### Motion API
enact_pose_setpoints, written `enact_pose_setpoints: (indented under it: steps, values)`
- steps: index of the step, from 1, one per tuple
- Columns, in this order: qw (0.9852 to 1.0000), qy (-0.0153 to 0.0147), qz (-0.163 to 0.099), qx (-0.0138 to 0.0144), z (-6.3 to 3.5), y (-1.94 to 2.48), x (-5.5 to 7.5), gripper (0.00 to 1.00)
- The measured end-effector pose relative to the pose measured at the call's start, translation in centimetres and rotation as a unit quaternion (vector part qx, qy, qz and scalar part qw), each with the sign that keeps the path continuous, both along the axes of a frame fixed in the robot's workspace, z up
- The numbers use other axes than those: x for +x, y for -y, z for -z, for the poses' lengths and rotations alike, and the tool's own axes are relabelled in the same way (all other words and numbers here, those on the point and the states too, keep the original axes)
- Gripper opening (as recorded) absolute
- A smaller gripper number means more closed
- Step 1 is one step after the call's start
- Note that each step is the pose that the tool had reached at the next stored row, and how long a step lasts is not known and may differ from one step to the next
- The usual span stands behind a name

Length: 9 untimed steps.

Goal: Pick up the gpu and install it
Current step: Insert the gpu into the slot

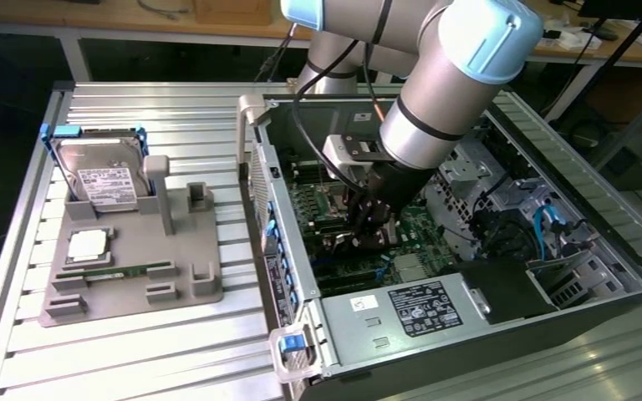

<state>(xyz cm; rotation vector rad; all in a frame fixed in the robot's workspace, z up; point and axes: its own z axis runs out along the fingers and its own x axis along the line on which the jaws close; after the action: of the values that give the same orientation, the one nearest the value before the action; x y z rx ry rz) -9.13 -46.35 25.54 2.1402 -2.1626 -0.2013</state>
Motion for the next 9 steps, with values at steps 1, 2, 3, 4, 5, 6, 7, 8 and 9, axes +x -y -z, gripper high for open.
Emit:
enact_pose_setpoints:
  steps: [1,2,3,4,5,6,7,8,9]
  values:
    - [1.0,0.0,0.0,0.0,0.0,0.0,0.0,0.27]
    - [1.0,0.0,0.0,0.0,0.0,0.0,0.0,0.27]
    - [1.0,0.0,0.0,0.0,0.0,0.0,0.0,0.27]
    - [1.0,0.0,0.0,0.0,0.0,0.0,0.0,0.27]
    - [1.0,0.0,0.0,0.0,0.01,0.0,0.0,0.27]
    - [1.0,0.0,0.0,0.0,0.04,0.0,0.0,0.27]
    - [1.0,-0.0001,0.0,-0.0003,0.12,0.0,0.0,0.27]
    - [1.0,-0.0003,0.0,-0.0007,0.22,0.01,0.0,0.27]
    - [1.0,-0.0004,0.0,-0.0006,0.33,0.02,-0.01,0.27]
